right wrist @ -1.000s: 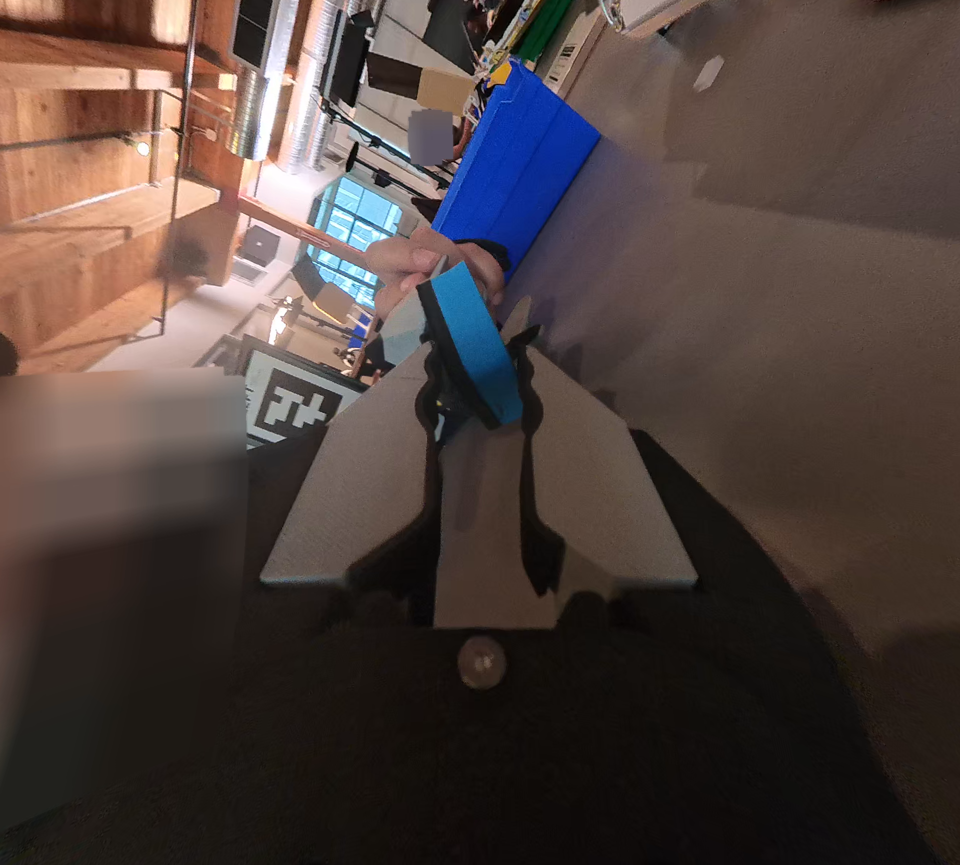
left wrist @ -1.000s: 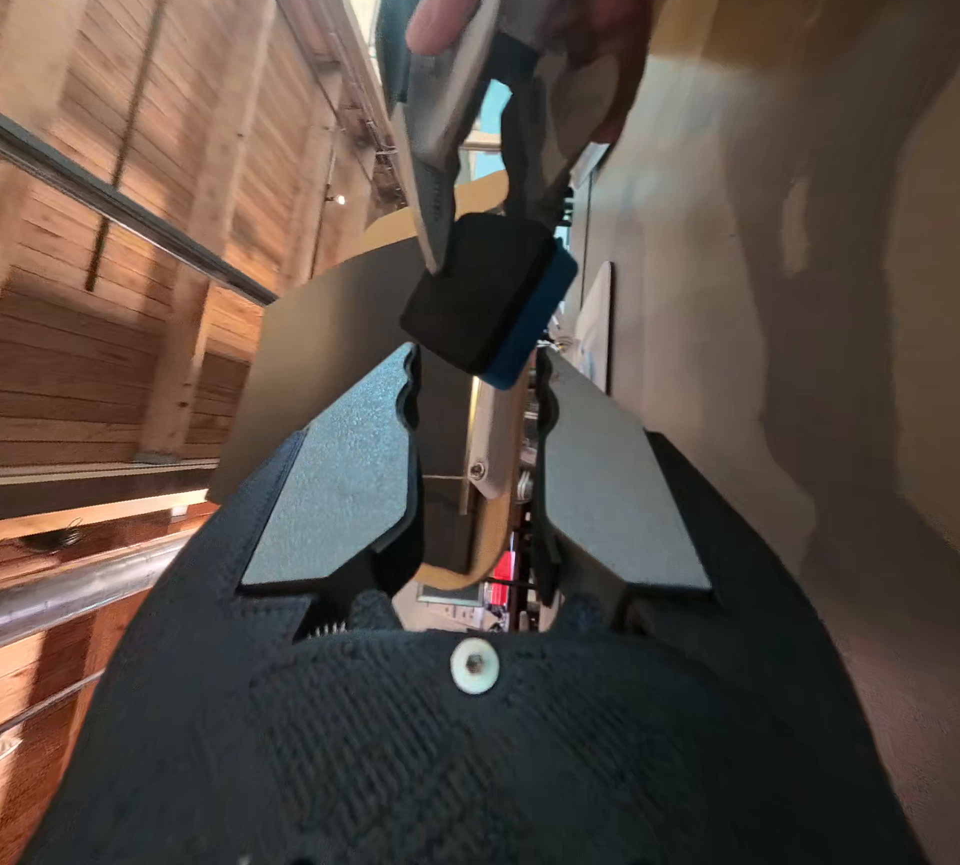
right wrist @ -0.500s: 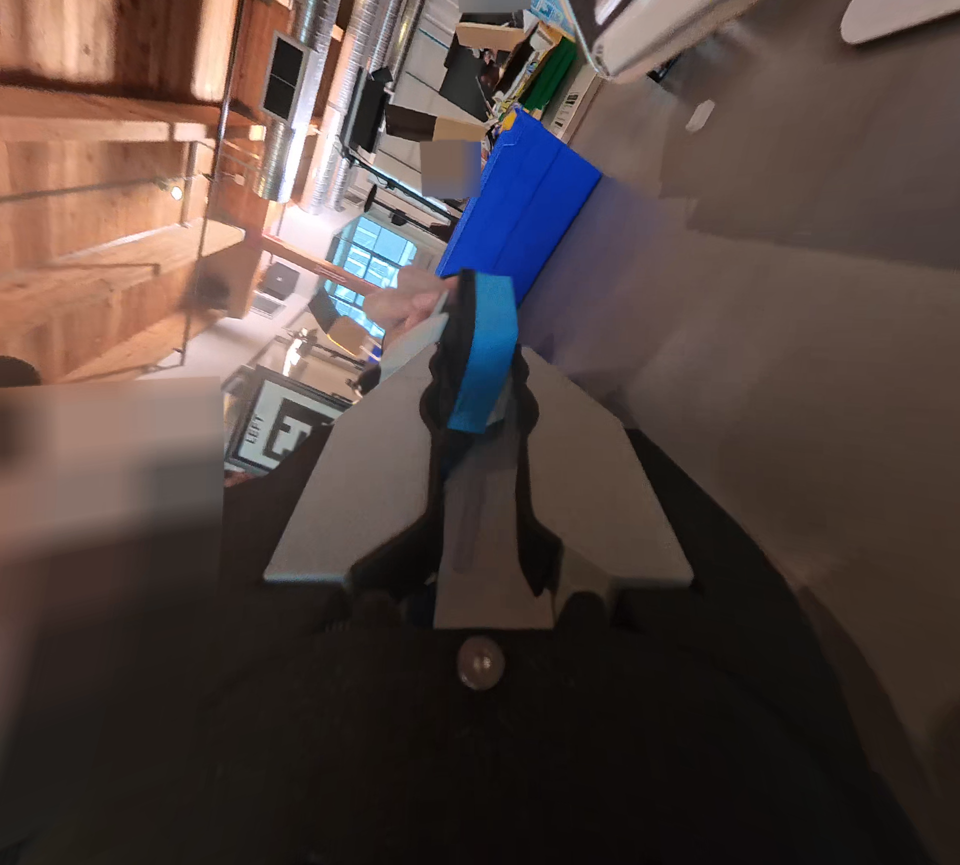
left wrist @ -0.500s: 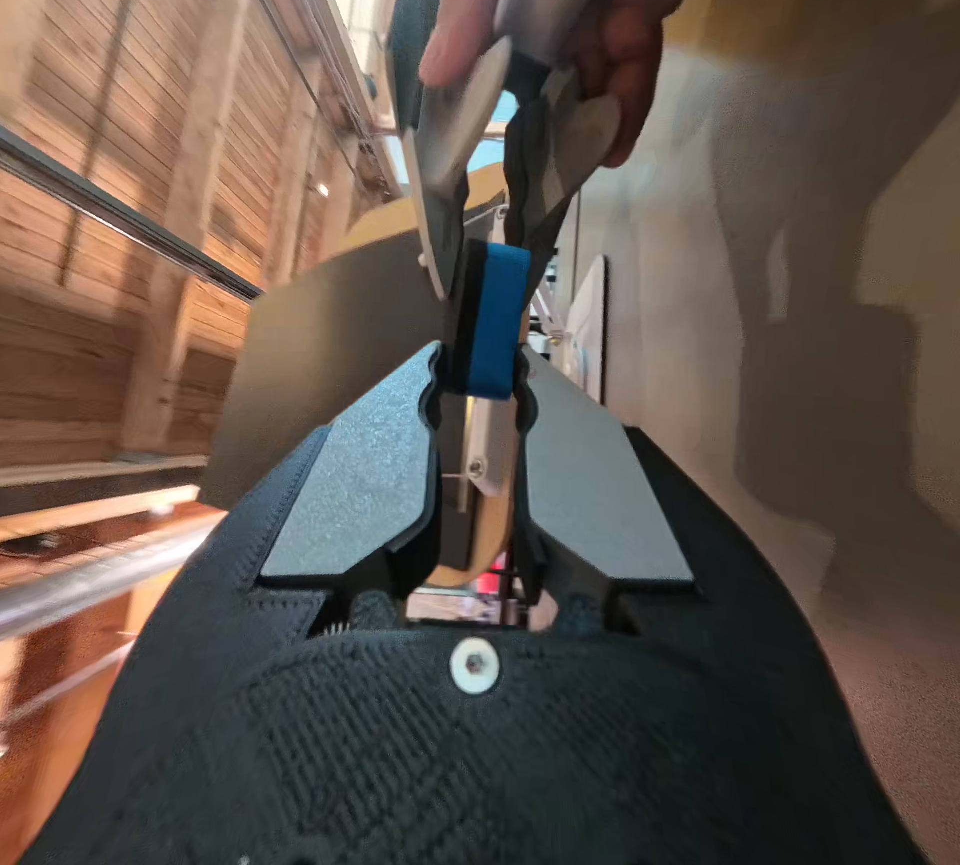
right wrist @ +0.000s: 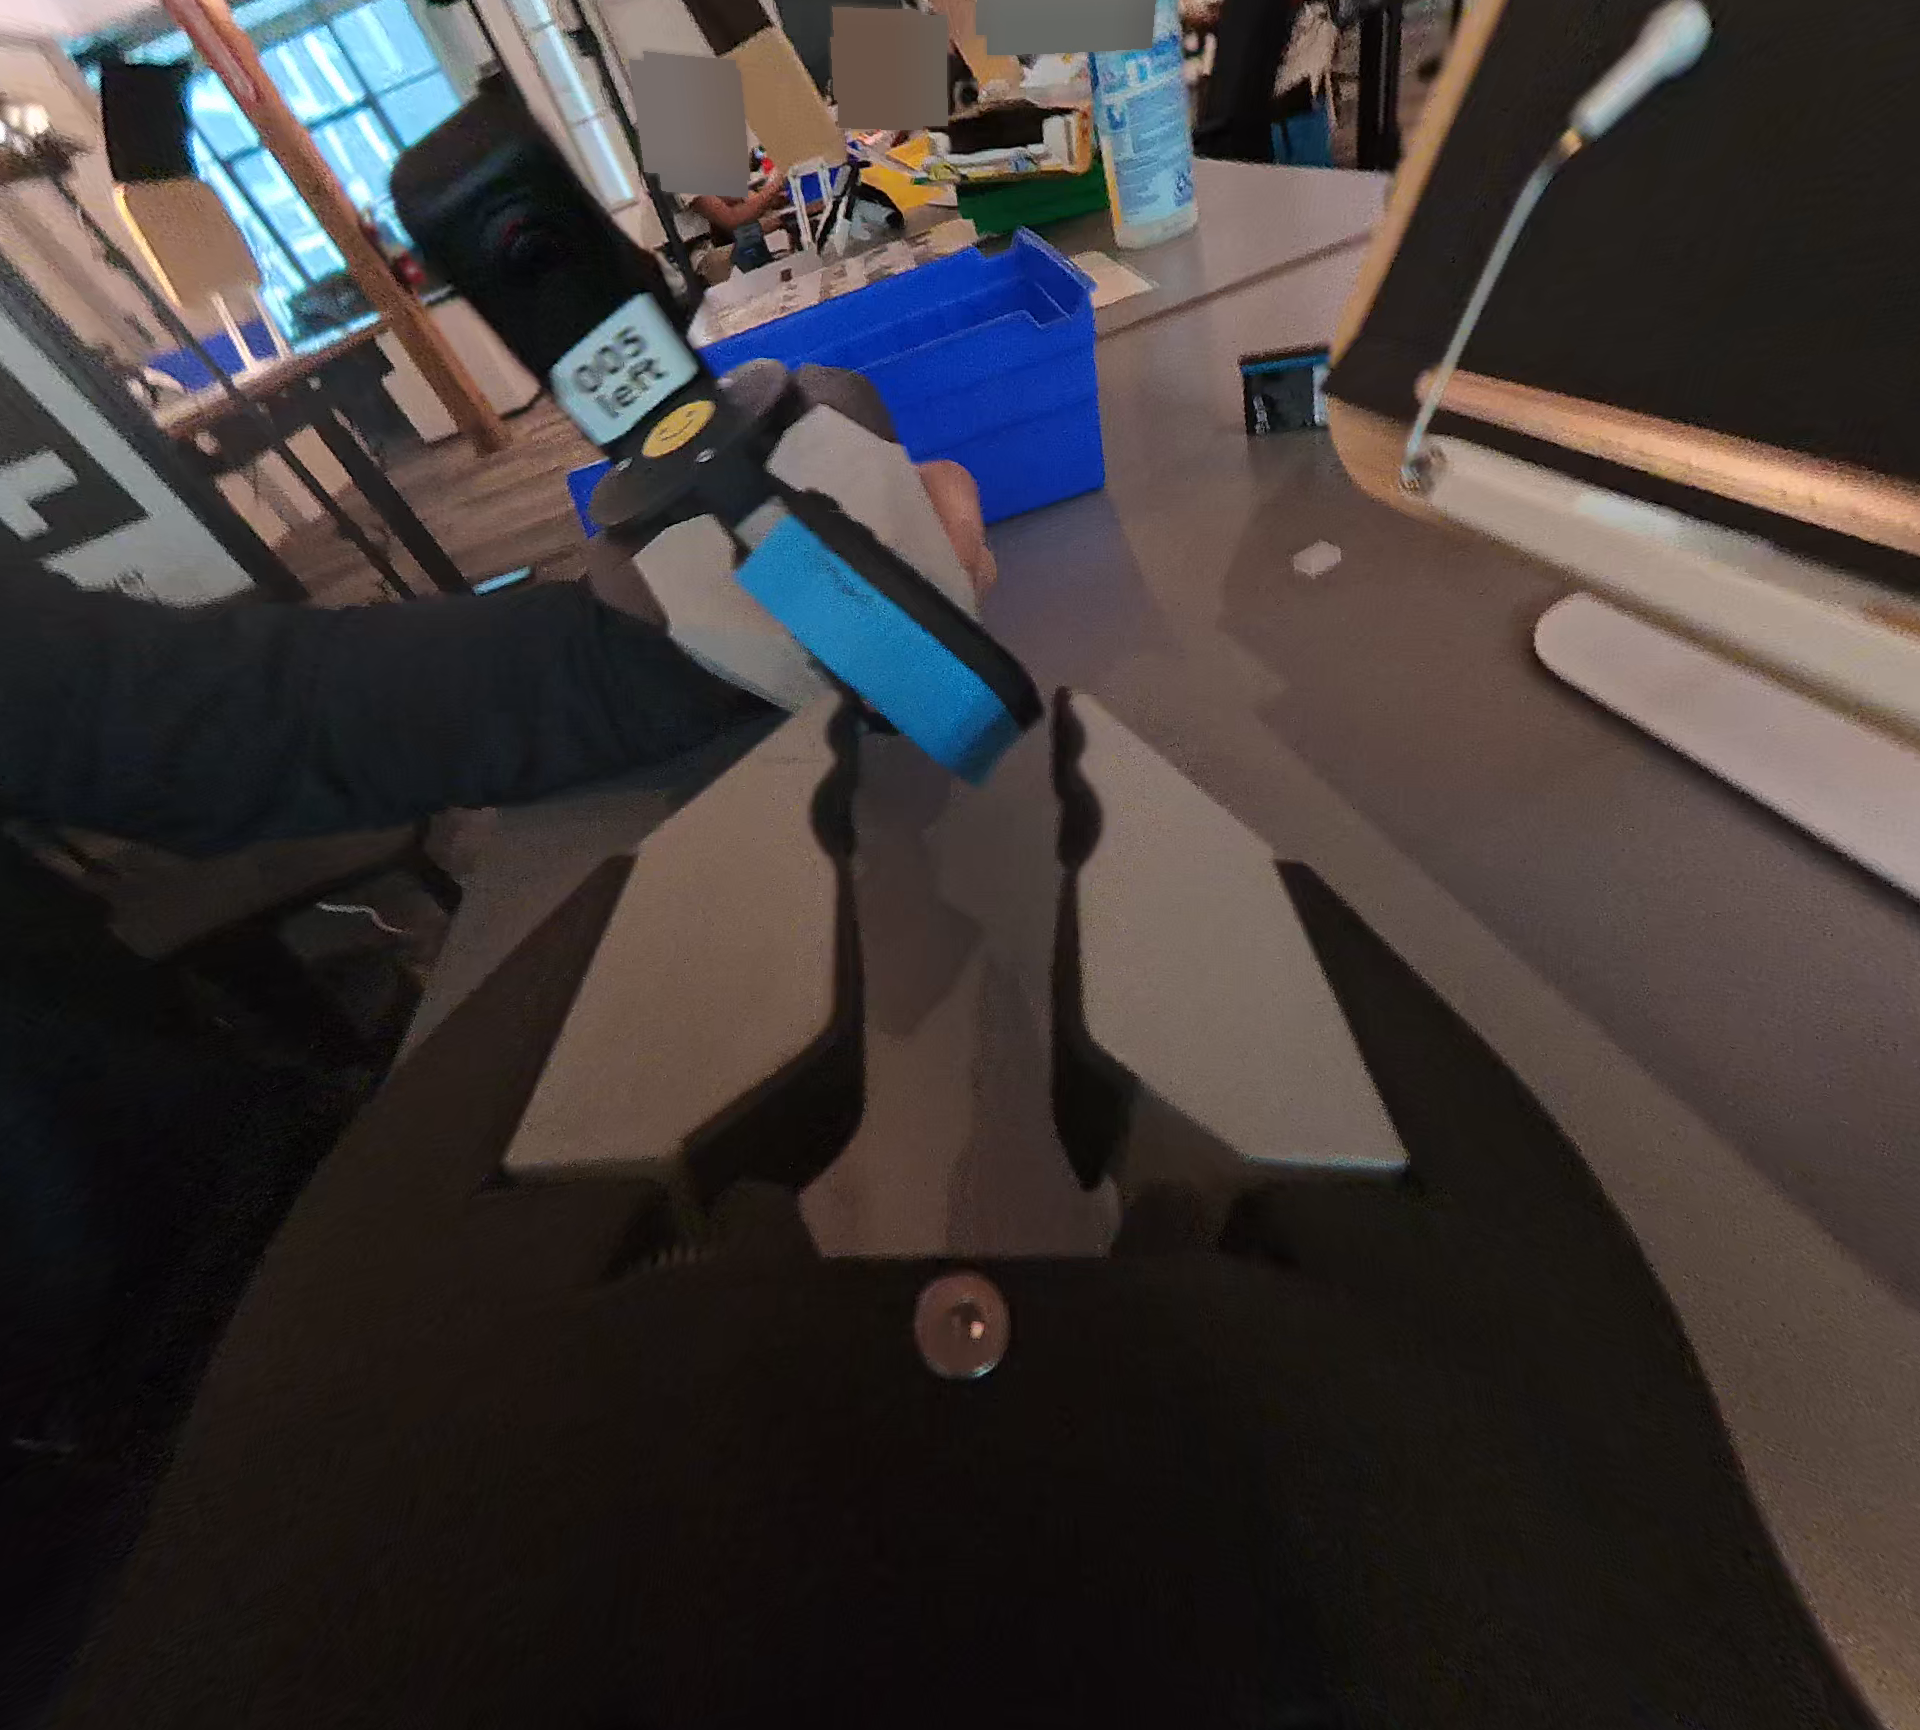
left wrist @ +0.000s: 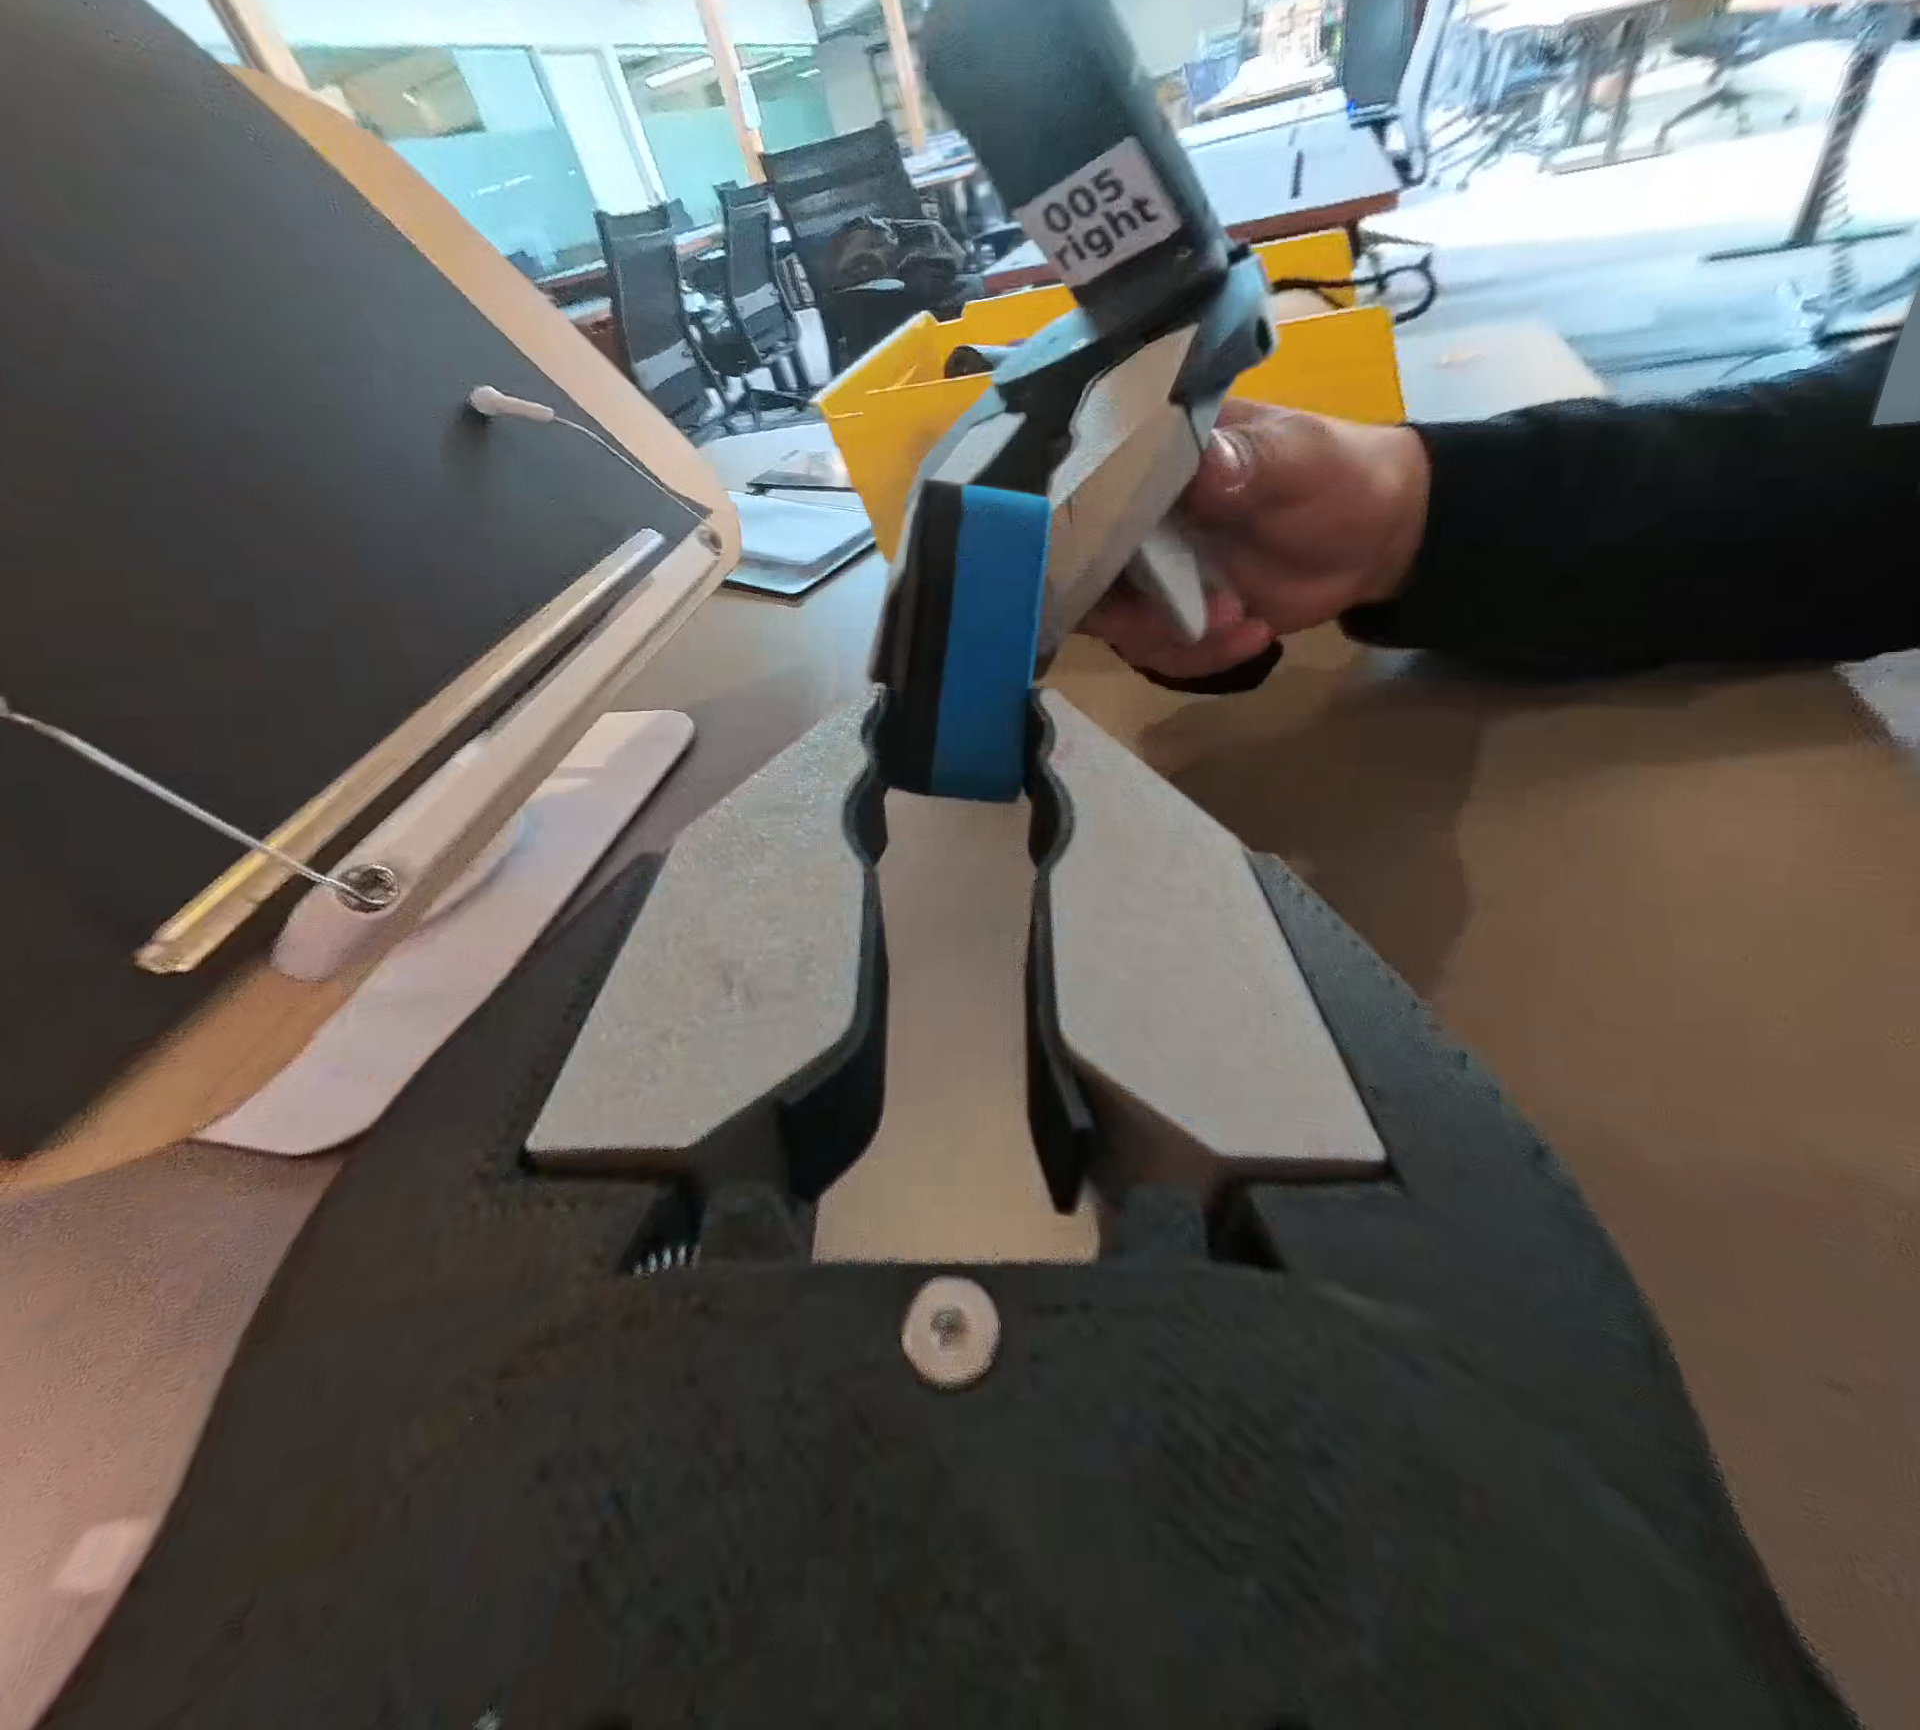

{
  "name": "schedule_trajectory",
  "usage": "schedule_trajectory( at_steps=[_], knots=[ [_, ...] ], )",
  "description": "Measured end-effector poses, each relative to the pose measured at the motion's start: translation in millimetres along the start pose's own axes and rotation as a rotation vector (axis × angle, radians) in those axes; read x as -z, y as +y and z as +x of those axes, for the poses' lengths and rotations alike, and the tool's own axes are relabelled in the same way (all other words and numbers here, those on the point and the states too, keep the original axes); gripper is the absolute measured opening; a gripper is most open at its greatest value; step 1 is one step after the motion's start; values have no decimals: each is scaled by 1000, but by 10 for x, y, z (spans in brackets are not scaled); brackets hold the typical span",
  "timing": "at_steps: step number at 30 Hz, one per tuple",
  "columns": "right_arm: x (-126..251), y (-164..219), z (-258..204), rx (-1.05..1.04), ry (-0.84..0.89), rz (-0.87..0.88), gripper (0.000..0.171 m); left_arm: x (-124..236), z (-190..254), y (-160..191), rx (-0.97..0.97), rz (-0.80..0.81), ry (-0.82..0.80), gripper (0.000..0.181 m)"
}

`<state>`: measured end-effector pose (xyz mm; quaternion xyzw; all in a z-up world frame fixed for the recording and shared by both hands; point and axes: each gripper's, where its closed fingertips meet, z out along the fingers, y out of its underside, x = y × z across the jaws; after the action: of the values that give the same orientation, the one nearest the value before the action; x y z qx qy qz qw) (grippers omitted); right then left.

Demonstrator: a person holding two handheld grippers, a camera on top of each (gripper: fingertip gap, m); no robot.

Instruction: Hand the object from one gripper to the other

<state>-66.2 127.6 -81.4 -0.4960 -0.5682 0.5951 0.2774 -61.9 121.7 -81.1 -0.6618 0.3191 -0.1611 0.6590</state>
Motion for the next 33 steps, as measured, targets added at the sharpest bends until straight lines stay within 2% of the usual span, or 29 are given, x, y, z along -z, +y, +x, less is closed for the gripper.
schedule_trajectory(
  at_steps=[4, 8, 9, 14, 17, 19, 21, 23, 27, 31, 32, 33],
  knots=[
    [45, -69, -53, 90, 8, 31, 20, -26, 42, 120, 158, -50, 80, 21],
    [115, -51, 92, -116, -27, 29, 20, -83, 30, 282, 67, -131, 20, 22],
    [144, -56, 141, -157, -24, 40, 20, -89, -13, 317, 28, -152, -23, 24],
    [297, -71, 405, -425, 11, 100, 19, -86, -278, 533, -276, -294, -261, 59],
    [356, -36, 508, -599, -4, 134, 19, -90, -354, 530, -620, -343, -393, 60],
    [345, 19, 522, -649, -2, 113, 19, -102, -296, 416, -904, -309, -452, 50],
    [275, 109, 447, -662, -18, 41, 19, -131, -193, 322, -1070, -258, -466, 37],
    [189, 194, 381, -670, -28, -15, 20, -134, -219, 272, -1126, -258, -506, 40],
    [142, 206, 333, -765, -92, 2, 20, -143, -276, 343, -1209, -297, -509, 41],
    [96, 278, 268, -804, -126, -37, 20, -140, -302, 320, -1239, -311, -538, 37],
    [91, 278, 279, -817, -124, -28, 20, -140, -310, 316, -1247, -312, -544, 38],
    [89, 300, 301, -826, -110, -32, 20, -151, -296, 310, -1252, -303, -540, 47]
  ],
)
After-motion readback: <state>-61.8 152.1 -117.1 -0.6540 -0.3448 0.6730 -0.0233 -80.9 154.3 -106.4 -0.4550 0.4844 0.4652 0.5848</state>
